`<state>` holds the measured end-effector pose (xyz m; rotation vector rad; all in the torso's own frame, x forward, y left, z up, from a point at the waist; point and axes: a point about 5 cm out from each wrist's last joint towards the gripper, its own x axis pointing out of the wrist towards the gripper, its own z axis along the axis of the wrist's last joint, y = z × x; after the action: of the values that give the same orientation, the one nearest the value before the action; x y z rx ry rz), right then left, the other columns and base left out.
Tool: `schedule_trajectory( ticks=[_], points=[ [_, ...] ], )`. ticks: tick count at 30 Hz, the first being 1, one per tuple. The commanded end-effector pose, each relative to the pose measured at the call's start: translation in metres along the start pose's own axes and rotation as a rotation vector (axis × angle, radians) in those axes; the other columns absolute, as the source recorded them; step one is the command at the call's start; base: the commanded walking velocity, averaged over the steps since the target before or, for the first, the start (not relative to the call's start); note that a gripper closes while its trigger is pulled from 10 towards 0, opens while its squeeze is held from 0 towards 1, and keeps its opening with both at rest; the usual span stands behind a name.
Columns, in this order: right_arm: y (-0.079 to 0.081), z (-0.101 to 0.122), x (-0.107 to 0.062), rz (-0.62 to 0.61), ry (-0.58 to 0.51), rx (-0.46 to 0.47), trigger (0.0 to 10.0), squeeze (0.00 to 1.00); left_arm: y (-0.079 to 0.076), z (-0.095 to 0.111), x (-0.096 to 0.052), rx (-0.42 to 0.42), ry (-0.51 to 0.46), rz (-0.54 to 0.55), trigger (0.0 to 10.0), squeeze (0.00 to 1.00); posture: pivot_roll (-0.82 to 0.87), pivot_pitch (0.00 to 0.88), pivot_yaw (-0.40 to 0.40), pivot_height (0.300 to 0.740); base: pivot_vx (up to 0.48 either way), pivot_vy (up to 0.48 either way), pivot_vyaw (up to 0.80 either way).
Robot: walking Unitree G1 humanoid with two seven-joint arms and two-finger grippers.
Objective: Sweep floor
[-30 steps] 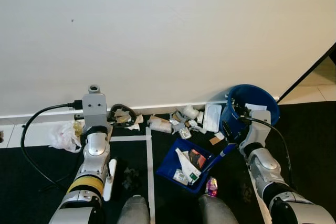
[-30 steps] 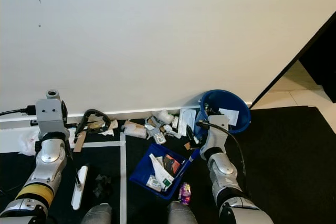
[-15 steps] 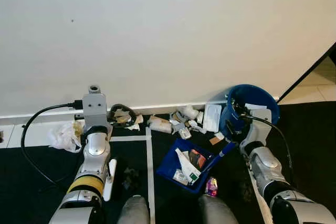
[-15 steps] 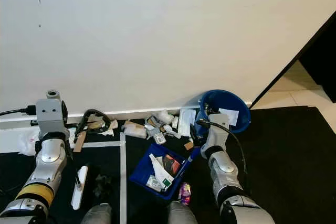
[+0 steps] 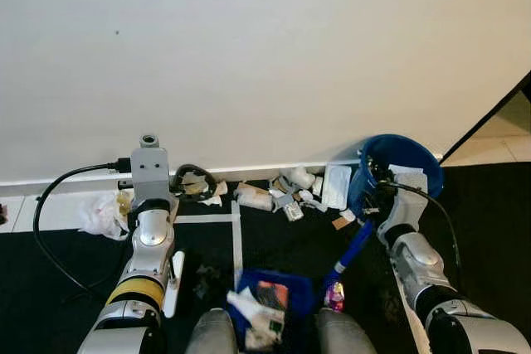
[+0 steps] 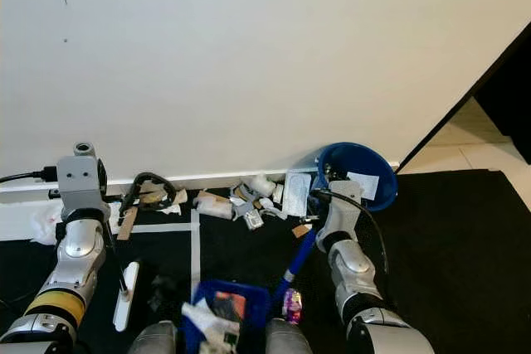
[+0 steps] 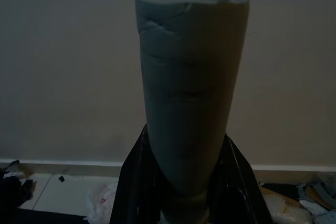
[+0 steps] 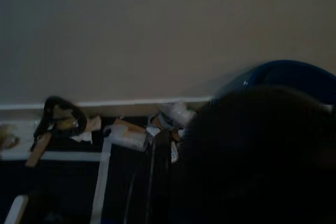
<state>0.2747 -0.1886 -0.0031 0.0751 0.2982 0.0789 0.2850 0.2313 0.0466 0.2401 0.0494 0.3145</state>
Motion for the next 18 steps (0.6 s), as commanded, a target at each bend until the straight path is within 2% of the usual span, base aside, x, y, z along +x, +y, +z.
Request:
schedule_trajectory(
  ticks=[1,8,18],
  points=[
    [-0.010,-0.005,-0.004,-0.009,0.039,-0.028,0.0,0.00,-0.001,-0.008,-0.004,0.016,0.040,-0.012,10.0,0.00,0.13,0.026,-0.071,0.740,0.000,0.000,0.00],
    [-0.007,0.000,-0.002,0.038,0.018,-0.057,0.0,0.00,-0.001,-0.004,-0.002,0.027,0.020,-0.021,10.0,0.00,0.13,0.026,-0.074,0.740,0.000,0.000,0.00],
    [-0.001,0.019,0.002,0.082,-0.120,-0.080,0.0,0.00,-0.001,-0.001,-0.002,0.019,-0.003,-0.017,10.0,0.00,0.13,0.033,-0.077,0.740,0.000,0.000,0.00]
  ],
)
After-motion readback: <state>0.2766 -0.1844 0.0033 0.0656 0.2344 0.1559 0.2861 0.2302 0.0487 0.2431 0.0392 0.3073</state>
